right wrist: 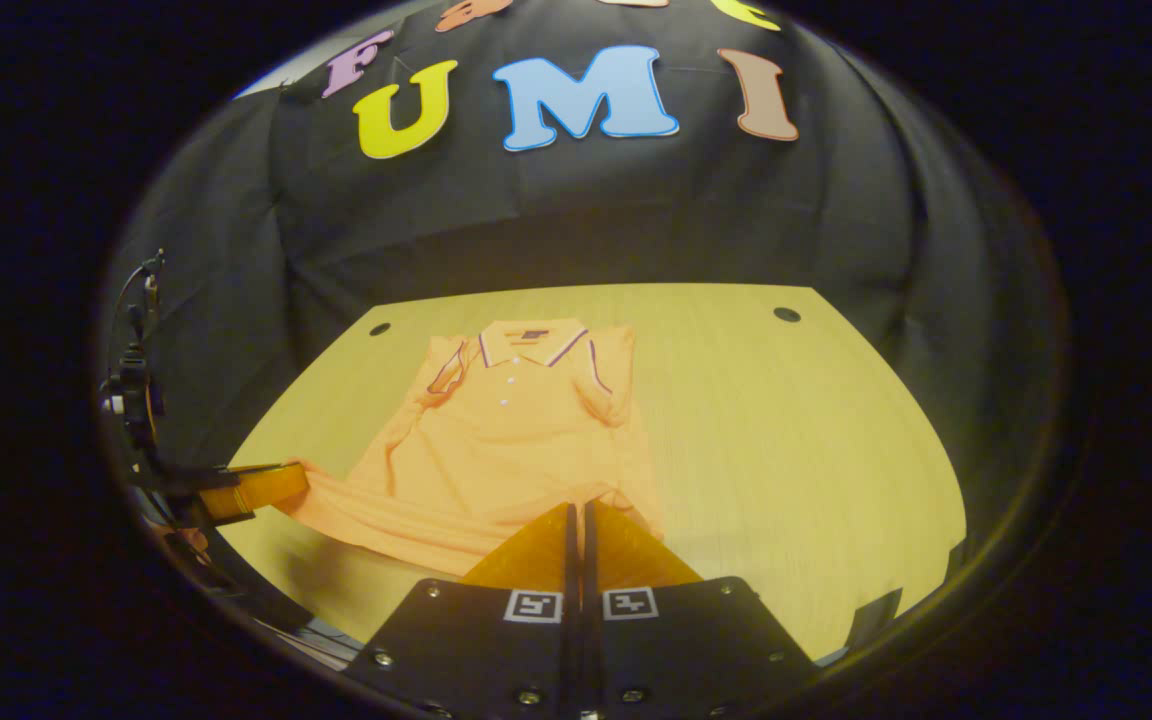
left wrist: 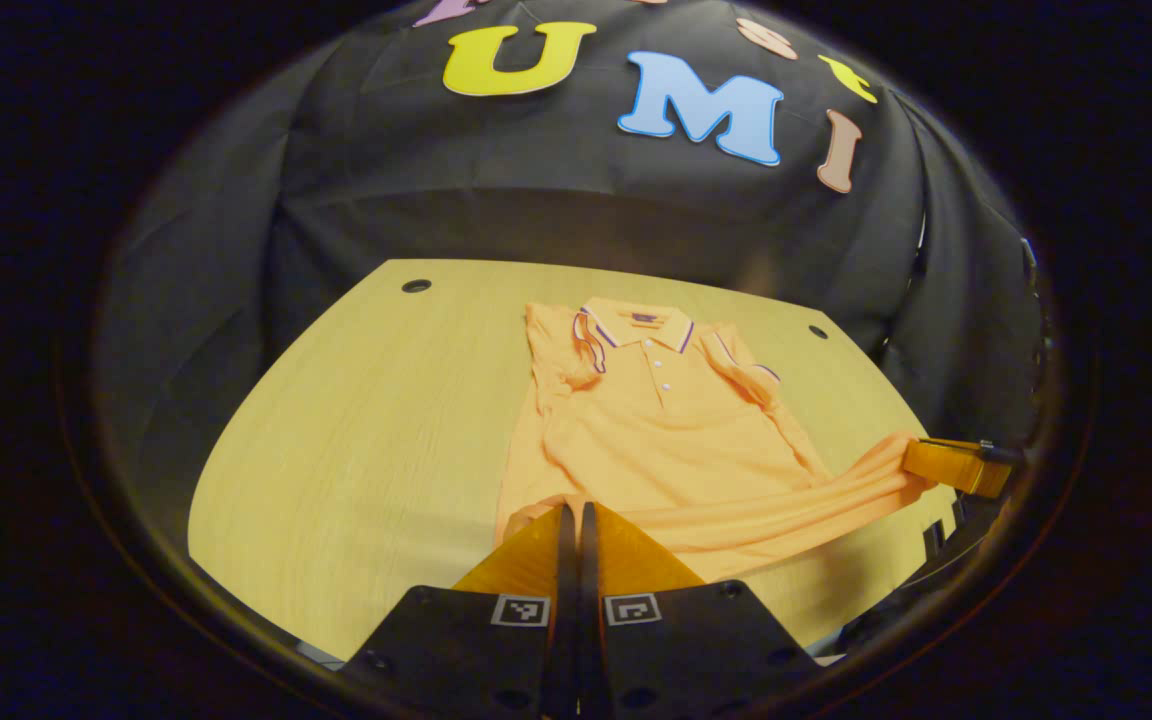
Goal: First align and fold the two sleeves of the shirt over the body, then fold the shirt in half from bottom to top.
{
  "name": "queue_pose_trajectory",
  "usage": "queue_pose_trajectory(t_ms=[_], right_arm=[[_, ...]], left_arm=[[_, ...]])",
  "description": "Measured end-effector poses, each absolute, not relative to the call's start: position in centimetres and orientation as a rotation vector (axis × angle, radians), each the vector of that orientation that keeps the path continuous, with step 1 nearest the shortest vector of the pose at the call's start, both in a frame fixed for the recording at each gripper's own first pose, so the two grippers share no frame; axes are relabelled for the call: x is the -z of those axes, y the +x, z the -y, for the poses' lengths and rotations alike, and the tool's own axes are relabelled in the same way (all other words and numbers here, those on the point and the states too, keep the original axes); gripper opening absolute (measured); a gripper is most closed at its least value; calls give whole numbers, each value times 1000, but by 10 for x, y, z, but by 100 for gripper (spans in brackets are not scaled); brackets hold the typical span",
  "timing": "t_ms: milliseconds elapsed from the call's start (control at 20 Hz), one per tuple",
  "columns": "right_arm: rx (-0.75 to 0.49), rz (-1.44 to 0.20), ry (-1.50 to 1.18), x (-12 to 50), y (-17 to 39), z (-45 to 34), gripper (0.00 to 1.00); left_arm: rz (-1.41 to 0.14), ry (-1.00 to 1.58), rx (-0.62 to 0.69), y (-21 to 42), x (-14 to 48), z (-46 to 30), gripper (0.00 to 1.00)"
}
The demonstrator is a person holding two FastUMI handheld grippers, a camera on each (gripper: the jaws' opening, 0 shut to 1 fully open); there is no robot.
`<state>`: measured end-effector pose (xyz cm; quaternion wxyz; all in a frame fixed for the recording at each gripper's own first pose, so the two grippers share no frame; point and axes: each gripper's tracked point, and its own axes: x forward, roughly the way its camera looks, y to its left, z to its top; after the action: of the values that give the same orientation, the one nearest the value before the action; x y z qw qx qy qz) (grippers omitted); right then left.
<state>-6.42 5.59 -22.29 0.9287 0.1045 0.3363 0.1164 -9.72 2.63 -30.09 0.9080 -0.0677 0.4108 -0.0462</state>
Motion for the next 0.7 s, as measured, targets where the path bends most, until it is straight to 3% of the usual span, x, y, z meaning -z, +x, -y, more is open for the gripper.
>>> queue_pose_trajectory(t_ms=[700], right_arm=[[-125,-640,193,204,82,-62,1]], left_arm=[[-744,-225,125,73,315,-28,6]])
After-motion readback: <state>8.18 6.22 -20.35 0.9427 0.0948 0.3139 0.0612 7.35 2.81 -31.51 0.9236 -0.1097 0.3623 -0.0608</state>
